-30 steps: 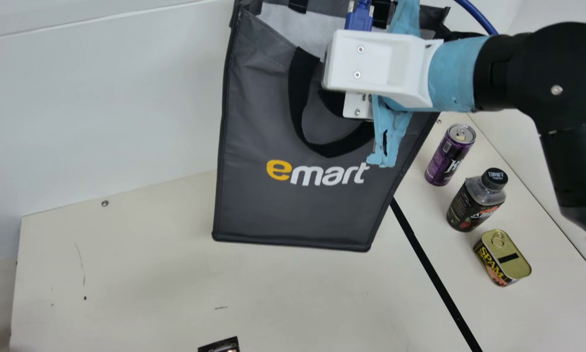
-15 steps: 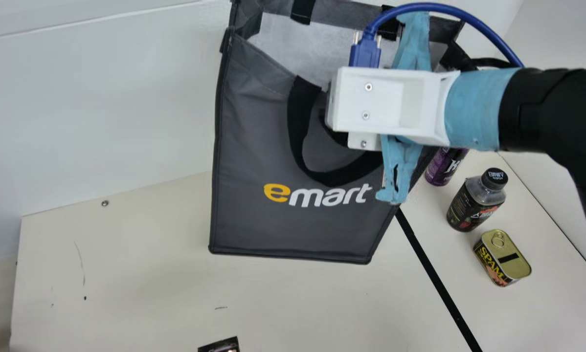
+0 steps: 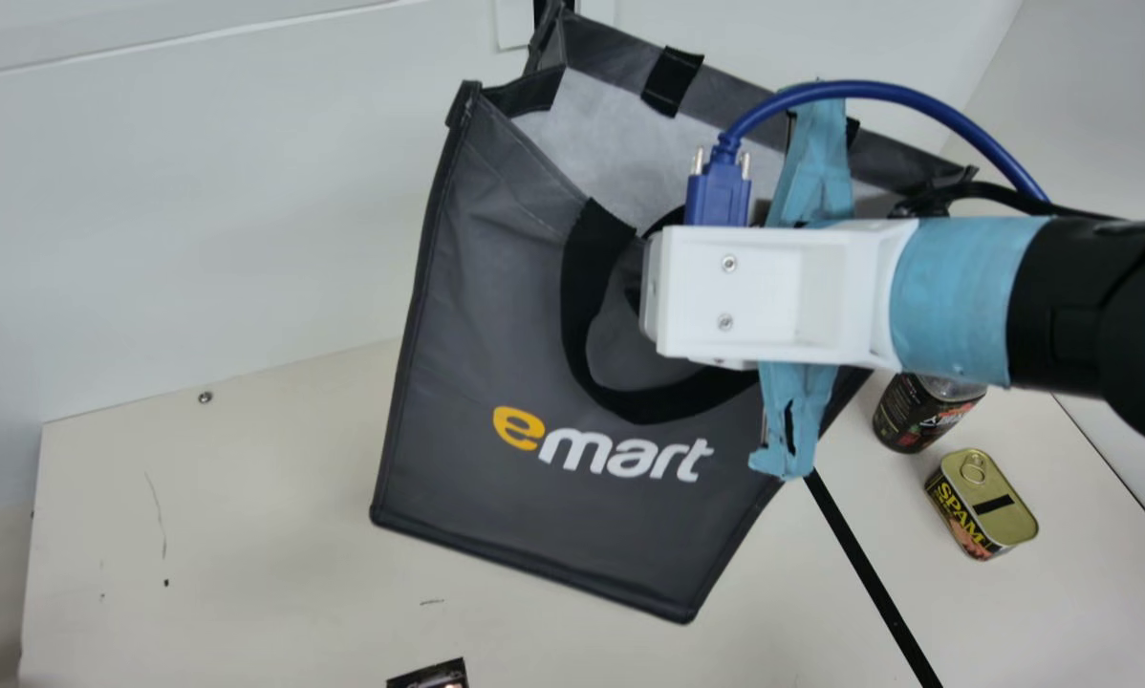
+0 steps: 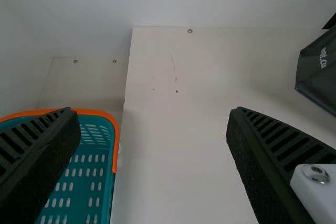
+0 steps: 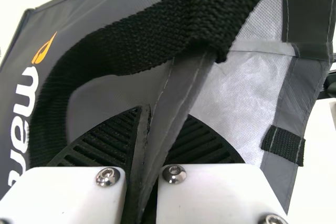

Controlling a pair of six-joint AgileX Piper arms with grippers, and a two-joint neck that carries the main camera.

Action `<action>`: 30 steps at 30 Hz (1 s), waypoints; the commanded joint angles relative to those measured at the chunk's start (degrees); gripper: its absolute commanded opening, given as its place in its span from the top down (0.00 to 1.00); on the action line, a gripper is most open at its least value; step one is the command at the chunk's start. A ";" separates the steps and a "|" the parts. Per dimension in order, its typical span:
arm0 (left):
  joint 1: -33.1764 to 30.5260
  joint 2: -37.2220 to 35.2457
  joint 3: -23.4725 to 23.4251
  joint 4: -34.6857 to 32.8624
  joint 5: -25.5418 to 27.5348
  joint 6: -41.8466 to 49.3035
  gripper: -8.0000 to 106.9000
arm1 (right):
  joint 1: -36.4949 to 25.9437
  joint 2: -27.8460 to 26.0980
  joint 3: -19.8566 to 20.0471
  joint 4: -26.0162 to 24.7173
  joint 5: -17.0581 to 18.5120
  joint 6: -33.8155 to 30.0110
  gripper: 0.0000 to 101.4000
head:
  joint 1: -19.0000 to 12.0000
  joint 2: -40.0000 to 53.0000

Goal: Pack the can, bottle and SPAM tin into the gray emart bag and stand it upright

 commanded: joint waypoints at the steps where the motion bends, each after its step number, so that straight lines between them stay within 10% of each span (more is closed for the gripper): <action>1: 0.00 0.00 0.00 0.00 0.00 0.00 0.15 | 0.21 -0.51 1.15 -0.21 -0.05 0.13 1.00 | -1.30 -0.14; 30: 0.00 0.00 0.00 0.00 0.00 0.00 0.15 | 4.01 -6.49 14.31 0.32 -0.05 3.81 1.00 | -1.30 -0.14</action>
